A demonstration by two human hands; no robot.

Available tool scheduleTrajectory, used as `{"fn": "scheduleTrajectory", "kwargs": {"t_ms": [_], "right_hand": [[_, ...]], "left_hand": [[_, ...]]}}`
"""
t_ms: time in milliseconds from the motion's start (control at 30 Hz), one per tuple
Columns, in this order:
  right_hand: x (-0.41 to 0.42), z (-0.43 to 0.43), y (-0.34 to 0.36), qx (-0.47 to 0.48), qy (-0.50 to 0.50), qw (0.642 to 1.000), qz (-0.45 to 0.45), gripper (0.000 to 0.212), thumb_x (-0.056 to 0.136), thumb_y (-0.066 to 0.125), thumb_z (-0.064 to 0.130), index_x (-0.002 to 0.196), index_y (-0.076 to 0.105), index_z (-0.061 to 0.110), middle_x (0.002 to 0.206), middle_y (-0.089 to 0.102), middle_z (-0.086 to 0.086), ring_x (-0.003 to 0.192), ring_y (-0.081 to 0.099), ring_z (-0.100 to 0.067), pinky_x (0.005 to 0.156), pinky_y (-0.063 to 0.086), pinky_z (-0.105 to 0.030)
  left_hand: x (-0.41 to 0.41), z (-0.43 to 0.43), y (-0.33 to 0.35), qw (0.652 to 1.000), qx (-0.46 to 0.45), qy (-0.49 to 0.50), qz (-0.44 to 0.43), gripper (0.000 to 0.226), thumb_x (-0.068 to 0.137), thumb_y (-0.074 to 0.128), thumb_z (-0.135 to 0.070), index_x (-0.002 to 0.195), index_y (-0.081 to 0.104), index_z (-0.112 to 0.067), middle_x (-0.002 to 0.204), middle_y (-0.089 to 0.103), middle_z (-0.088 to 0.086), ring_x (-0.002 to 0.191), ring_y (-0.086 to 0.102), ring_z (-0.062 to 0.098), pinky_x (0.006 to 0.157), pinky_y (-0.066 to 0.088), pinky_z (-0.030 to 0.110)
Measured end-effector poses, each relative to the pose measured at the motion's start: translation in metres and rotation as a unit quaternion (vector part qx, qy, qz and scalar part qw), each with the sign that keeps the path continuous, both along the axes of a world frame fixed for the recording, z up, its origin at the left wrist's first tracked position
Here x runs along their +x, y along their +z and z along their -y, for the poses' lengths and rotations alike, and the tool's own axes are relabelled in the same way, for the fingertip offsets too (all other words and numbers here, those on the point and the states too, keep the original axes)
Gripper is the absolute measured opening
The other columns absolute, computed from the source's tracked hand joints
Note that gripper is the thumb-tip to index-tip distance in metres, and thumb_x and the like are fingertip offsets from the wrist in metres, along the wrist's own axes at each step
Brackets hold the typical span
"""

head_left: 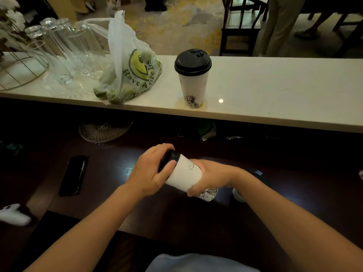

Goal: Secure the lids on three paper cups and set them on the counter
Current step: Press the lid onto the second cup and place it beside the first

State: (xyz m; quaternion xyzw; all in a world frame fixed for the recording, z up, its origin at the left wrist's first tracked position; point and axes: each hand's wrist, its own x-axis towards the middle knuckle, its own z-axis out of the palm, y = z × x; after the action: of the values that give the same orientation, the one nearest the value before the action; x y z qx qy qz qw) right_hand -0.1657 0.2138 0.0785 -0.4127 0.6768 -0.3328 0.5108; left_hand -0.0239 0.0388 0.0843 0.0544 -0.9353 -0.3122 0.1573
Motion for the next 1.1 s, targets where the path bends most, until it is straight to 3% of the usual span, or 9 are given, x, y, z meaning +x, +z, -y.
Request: {"fn": "scheduleTrajectory", "kwargs": {"t_ms": [200, 300, 367, 500, 600, 700, 900, 1000, 1100], "right_hand": [[0.001, 0.003, -0.008, 0.012, -0.019, 0.994, -0.103, 0.061, 0.070, 0.089, 0.021, 0.121, 0.055, 0.021, 0.111, 0.066, 0.002, 0.103, 0.065, -0.018, 0.085, 0.059, -0.038], [0.005, 0.004, -0.016, 0.039, -0.022, 0.980, -0.195, 0.067, 0.062, 0.089, 0.033, 0.118, 0.053, 0.029, 0.107, 0.065, 0.007, 0.099, 0.064, -0.017, 0.083, 0.058, -0.039], [0.006, 0.004, -0.020, 0.037, -0.037, 0.975, -0.216, 0.072, 0.060, 0.089, 0.036, 0.121, 0.052, 0.029, 0.110, 0.066, 0.004, 0.099, 0.065, -0.018, 0.083, 0.059, -0.043], [-0.002, 0.002, -0.019, 0.022, -0.069, 0.985, -0.159, 0.075, 0.063, 0.093, 0.032, 0.125, 0.051, 0.024, 0.114, 0.064, 0.004, 0.105, 0.064, -0.015, 0.088, 0.058, -0.040], [-0.003, 0.000, -0.018, 0.017, -0.112, 0.993, 0.036, 0.066, 0.075, 0.090, 0.023, 0.131, 0.055, 0.019, 0.118, 0.070, 0.002, 0.108, 0.068, -0.015, 0.093, 0.059, -0.033], [0.001, -0.002, -0.017, 0.008, -0.159, 0.953, 0.258, 0.055, 0.083, 0.079, 0.032, 0.132, 0.058, 0.016, 0.120, 0.074, -0.010, 0.107, 0.072, -0.027, 0.095, 0.058, -0.042], [-0.001, 0.000, -0.012, -0.034, -0.184, 0.893, 0.410, 0.061, 0.088, 0.061, 0.041, 0.134, 0.058, 0.002, 0.111, 0.071, -0.020, 0.092, 0.071, -0.032, 0.079, 0.062, -0.038], [-0.005, 0.000, -0.008, -0.063, -0.192, 0.876, 0.438, 0.048, 0.089, 0.060, 0.039, 0.124, 0.065, 0.006, 0.106, 0.076, -0.014, 0.093, 0.074, -0.025, 0.080, 0.062, -0.035], [-0.004, 0.002, -0.009, -0.110, -0.201, 0.900, 0.370, 0.036, 0.093, 0.067, 0.017, 0.127, 0.061, 0.006, 0.111, 0.075, -0.014, 0.098, 0.074, -0.025, 0.082, 0.061, -0.033]], "left_hand": [[-0.014, -0.005, 0.000, 0.971, 0.107, 0.113, 0.183, 0.043, 0.090, 0.033, -0.057, 0.104, 0.058, -0.026, 0.081, 0.064, -0.004, 0.052, 0.058, 0.013, 0.039, 0.041, 0.026], [-0.030, -0.008, 0.000, 0.896, 0.161, 0.198, 0.364, 0.050, 0.094, 0.029, -0.052, 0.103, 0.059, -0.013, 0.077, 0.062, 0.012, 0.031, 0.052, 0.017, 0.035, 0.046, 0.027], [-0.037, -0.008, 0.004, 0.855, 0.244, 0.232, 0.394, 0.056, 0.096, 0.029, -0.055, 0.106, 0.059, -0.009, 0.069, 0.058, 0.013, 0.034, 0.051, 0.020, 0.040, 0.052, 0.033], [-0.031, -0.006, 0.004, 0.919, 0.168, 0.210, 0.288, 0.057, 0.094, 0.030, -0.068, 0.105, 0.060, -0.020, 0.087, 0.063, 0.012, 0.056, 0.065, 0.027, 0.038, 0.050, 0.032], [-0.026, -0.006, 0.001, 0.962, 0.157, 0.145, 0.170, 0.041, 0.097, 0.039, -0.059, 0.104, 0.062, -0.025, 0.097, 0.062, 0.007, 0.067, 0.062, 0.018, 0.041, 0.046, 0.034], [-0.025, -0.011, 0.003, 0.951, 0.248, 0.120, 0.138, 0.034, 0.098, 0.042, -0.052, 0.103, 0.065, -0.028, 0.087, 0.057, 0.001, 0.055, 0.059, 0.012, 0.038, 0.047, 0.032], [-0.039, -0.022, 0.011, 0.900, 0.406, 0.135, 0.077, 0.037, 0.103, 0.041, -0.043, 0.109, 0.061, -0.013, 0.069, 0.055, 0.007, 0.048, 0.052, 0.013, 0.040, 0.044, 0.029], [-0.040, -0.022, 0.014, 0.895, 0.428, 0.119, 0.038, 0.013, 0.101, 0.055, -0.025, 0.108, 0.062, -0.017, 0.071, 0.061, -0.001, 0.051, 0.055, 0.012, 0.041, 0.048, 0.028], [-0.038, -0.021, 0.011, 0.912, 0.394, 0.114, 0.029, 0.020, 0.096, 0.064, -0.023, 0.114, 0.063, -0.015, 0.082, 0.066, -0.001, 0.053, 0.061, 0.013, 0.044, 0.053, 0.031]]}}
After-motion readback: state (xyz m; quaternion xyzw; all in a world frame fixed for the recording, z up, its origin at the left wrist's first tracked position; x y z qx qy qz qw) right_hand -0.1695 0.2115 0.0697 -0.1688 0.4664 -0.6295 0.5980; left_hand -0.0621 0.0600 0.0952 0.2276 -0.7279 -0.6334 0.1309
